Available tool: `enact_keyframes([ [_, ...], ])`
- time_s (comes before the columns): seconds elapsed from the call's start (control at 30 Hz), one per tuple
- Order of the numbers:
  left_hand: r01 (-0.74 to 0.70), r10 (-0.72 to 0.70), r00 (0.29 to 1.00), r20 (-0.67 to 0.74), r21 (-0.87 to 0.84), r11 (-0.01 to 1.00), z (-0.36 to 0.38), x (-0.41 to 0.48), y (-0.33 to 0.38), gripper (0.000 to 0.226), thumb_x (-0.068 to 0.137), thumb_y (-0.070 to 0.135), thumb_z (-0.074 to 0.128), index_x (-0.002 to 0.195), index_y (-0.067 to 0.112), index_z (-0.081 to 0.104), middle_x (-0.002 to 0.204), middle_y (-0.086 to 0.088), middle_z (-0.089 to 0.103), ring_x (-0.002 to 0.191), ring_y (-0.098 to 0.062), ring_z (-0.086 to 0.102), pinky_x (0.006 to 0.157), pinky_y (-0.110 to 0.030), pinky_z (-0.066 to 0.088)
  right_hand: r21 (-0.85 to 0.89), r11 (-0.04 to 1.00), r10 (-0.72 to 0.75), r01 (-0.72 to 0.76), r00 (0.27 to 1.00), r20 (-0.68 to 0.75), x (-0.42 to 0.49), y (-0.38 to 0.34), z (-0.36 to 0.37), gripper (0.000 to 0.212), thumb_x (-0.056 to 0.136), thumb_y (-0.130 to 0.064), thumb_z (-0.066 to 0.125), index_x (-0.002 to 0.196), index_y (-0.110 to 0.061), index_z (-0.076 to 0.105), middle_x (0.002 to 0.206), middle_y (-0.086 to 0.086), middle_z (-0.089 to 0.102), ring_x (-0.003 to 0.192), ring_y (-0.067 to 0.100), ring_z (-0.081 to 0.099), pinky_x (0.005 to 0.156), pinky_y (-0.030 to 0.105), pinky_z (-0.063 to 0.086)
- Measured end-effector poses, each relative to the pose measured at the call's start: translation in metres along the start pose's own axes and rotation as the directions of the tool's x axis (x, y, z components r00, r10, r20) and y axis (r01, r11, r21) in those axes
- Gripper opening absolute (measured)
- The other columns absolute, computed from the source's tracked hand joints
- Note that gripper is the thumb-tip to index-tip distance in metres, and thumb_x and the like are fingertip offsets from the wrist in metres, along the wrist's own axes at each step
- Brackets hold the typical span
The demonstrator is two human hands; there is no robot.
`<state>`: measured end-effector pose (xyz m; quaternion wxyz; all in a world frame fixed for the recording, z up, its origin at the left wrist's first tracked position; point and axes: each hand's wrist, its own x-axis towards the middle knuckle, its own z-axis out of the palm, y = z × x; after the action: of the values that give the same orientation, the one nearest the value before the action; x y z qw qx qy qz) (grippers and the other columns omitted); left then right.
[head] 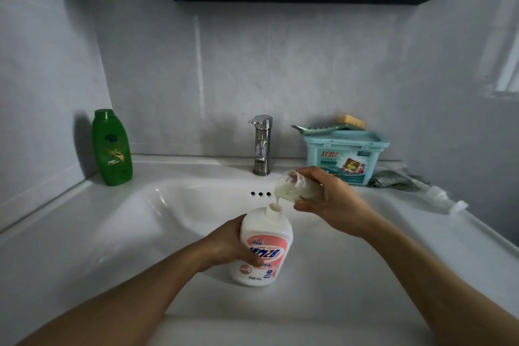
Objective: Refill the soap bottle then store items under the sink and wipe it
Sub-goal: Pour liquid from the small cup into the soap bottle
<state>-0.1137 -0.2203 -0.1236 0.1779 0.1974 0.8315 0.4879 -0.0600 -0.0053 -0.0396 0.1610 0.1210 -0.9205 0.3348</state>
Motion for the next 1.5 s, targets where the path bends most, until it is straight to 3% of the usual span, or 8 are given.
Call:
enact_keyframes([
  [0.17,0.001,-0.001,1.000,-0.001,0.005,1.000,-0.0003,0.0006,-0.0010,0.068,0.061,0.004,0.087,0.119,0.026,0.058,0.106,0.004,0.073,0.101,-0.013,0.067,0.092,-0.038,0.054,0.001,1.000,0.000,0.000,1.000,0.000,-0.0001,0.0000,-0.0003,0.055,0.077,-0.020,0.074,0.126,-0.024,0.048,0.106,-0.012,0.049,0.094,0.007,0.050,0.070,0.009,0.039],
  [0.47,0.006,-0.006,1.000,-0.003,0.012,1.000,0.0001,0.0011,-0.0008,0.069,0.060,0.004,0.087,0.119,0.026,0.057,0.106,0.005,0.073,0.099,-0.010,0.067,0.088,-0.032,0.055,0.009,1.000,-0.002,0.002,1.000,0.001,-0.0001,0.0006,-0.0001,0.055,0.077,-0.020,0.074,0.126,-0.024,0.048,0.107,-0.011,0.049,0.095,0.007,0.050,0.069,0.009,0.040],
  [0.8,0.009,-0.008,1.000,-0.009,0.013,1.000,0.0001,-0.0001,-0.0003,0.066,0.060,0.006,0.087,0.115,0.028,0.059,0.105,0.006,0.073,0.100,-0.012,0.067,0.092,-0.036,0.055,0.006,1.000,0.003,-0.003,1.000,-0.002,-0.0001,0.0012,0.0006,0.055,0.076,-0.020,0.075,0.124,-0.025,0.048,0.107,-0.012,0.049,0.095,0.006,0.049,0.072,0.011,0.042],
  [1.3,0.016,-0.016,1.000,0.000,0.006,1.000,-0.0003,-0.0007,-0.0004,0.068,0.062,0.004,0.086,0.119,0.027,0.057,0.104,0.007,0.073,0.097,-0.007,0.067,0.080,-0.023,0.055,0.007,1.000,0.002,-0.002,1.000,-0.001,0.0006,0.0033,0.0014,0.053,0.077,-0.022,0.074,0.123,-0.027,0.048,0.105,-0.013,0.050,0.092,0.005,0.050,0.071,0.012,0.043],
  [1.5,0.013,-0.013,1.000,0.000,0.011,1.000,-0.0003,0.0004,-0.0012,0.068,0.060,0.005,0.087,0.118,0.028,0.058,0.105,0.007,0.073,0.100,-0.010,0.067,0.089,-0.033,0.055,0.005,1.000,0.005,-0.005,1.000,-0.001,0.0015,0.0041,0.0016,0.053,0.077,-0.022,0.074,0.123,-0.027,0.049,0.106,-0.012,0.050,0.095,0.007,0.050,0.071,0.011,0.040],
])
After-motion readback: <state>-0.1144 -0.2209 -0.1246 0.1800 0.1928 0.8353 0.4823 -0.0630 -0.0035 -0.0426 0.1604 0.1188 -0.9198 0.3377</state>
